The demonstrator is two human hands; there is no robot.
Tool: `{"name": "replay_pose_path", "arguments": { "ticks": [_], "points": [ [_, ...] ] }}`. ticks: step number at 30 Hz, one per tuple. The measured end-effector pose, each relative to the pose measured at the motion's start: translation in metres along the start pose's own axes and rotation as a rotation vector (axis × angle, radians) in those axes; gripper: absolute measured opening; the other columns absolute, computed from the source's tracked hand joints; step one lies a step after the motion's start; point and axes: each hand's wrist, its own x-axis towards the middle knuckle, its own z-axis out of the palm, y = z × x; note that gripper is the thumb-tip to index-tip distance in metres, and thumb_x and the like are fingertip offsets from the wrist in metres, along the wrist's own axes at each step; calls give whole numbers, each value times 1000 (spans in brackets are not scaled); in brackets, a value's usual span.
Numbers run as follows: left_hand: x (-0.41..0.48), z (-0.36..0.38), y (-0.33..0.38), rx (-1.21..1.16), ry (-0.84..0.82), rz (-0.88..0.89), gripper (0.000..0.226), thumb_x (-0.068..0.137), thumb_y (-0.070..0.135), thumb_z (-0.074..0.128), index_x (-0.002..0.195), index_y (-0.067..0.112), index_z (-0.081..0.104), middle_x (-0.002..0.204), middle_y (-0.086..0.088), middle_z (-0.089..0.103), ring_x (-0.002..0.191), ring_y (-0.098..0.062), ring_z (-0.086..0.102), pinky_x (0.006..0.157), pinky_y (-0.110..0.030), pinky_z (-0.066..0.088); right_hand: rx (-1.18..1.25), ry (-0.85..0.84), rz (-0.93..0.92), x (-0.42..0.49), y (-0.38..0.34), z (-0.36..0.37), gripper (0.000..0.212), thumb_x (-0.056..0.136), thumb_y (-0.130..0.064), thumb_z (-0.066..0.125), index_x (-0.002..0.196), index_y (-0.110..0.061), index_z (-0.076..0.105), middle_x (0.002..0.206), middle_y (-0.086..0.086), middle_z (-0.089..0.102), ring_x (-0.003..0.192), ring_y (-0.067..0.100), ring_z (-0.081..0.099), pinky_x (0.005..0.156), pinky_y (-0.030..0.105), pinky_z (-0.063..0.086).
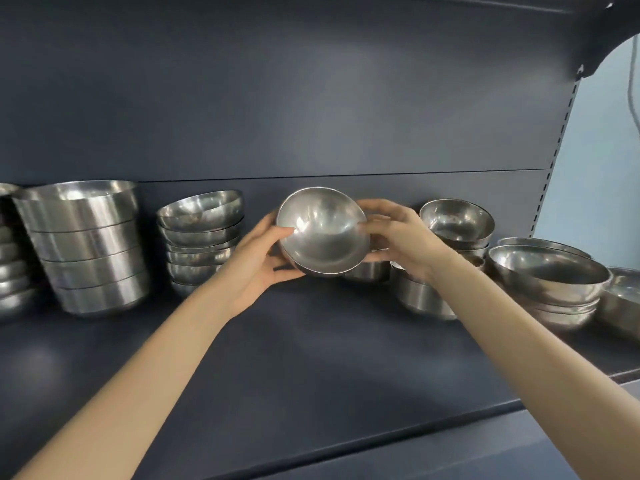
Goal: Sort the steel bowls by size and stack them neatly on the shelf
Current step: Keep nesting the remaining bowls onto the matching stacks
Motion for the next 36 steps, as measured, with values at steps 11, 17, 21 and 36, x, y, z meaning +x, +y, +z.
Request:
{"name": "replay_pose_path", "arguments": {
  "ticks": [11, 17, 21, 36],
  "points": [
    [-5, -21, 9, 1, 28, -17, 31, 95, 19, 55, 123, 31, 60, 109, 0, 63, 78, -17, 70, 72, -37, 59, 60, -55, 30, 17, 14, 18, 29, 91, -2, 55, 109, -22, 66, 93, 3, 66, 75, 18, 66, 68, 34, 58],
    [-2, -22, 5, -65, 70, -16, 25, 94, 22, 56, 117, 30, 61, 105, -5, 64, 85, -23, 70, 79, -42, 59, 25, -128, 84, 28, 5, 16, 21, 94, -9, 55, 109, -19, 65, 94, 4, 67, 82, 21, 66, 67, 35, 58],
    [1, -20, 0, -140, 104, -83, 19, 94, 22, 56, 112, 27, 62, 106, -7, 66, 90, -28, 70, 79, -43, 58, -446, 10, 43, 46, -5, 7, 25, 98, -32, 52, 110, -14, 64, 99, 2, 68, 80, 11, 65, 71, 35, 58],
    [8, -22, -20, -269, 230, -252, 16, 94, 19, 56, 109, 14, 57, 104, -15, 60, 93, -36, 65, 71, -48, 59, -1253, 164, 458, 75, 6, -40, 38, 84, -14, 63, 121, -8, 53, 101, 7, 54, 82, 28, 57, 81, 37, 50]
  ]
}}
